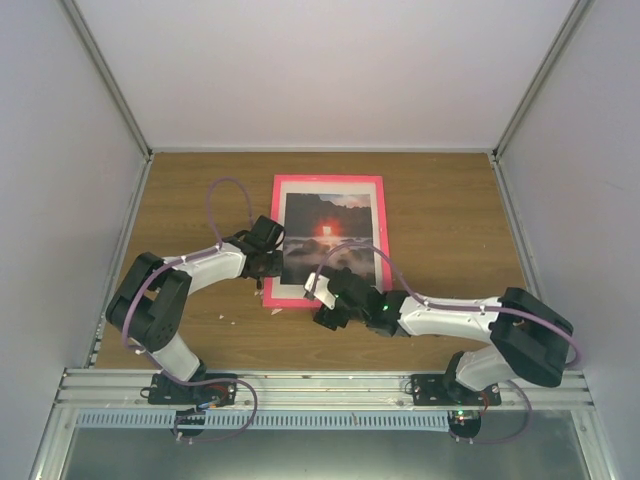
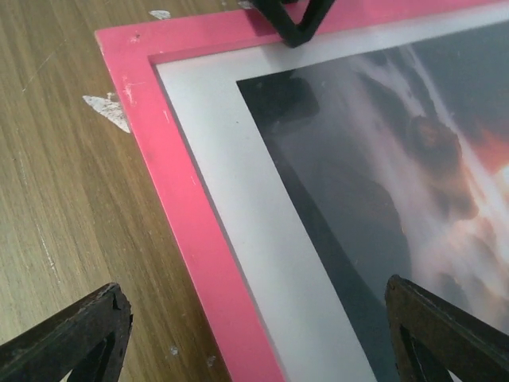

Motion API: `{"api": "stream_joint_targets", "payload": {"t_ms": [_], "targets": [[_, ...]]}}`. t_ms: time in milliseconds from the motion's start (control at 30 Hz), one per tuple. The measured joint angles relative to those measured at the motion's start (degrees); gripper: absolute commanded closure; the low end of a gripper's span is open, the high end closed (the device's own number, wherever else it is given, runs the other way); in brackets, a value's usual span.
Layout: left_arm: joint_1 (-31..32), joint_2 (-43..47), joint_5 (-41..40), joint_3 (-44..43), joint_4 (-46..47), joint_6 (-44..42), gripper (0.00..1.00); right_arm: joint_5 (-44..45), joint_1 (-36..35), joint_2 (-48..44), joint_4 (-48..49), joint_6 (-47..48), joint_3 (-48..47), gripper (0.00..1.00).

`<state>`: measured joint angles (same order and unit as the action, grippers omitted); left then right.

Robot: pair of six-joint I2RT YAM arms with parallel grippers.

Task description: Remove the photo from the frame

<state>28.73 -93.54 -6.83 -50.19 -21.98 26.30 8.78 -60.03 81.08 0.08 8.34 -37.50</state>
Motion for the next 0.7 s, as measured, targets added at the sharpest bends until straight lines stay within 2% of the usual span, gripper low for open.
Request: {"api": "stream_joint_targets", "payload": {"t_ms": [133, 400, 700], "targets": [[0.07, 0.02, 0.13, 0.0, 0.0, -0.31, 1.0, 2.1, -2.12, 0.02, 0.2, 3.39, 0.0, 0.12], [0.07, 0.15, 0.15, -0.39, -0.63, -0.39, 1.0, 8.0, -7.72, 0.39, 2.99, 7.87, 1.33, 0.12], [0.07, 4.68, -1.36, -2.12, -5.75, -1.46, 1.0, 20.26, -12.41, 6.69, 5.68, 10.93, 1.57, 0.13]]}}
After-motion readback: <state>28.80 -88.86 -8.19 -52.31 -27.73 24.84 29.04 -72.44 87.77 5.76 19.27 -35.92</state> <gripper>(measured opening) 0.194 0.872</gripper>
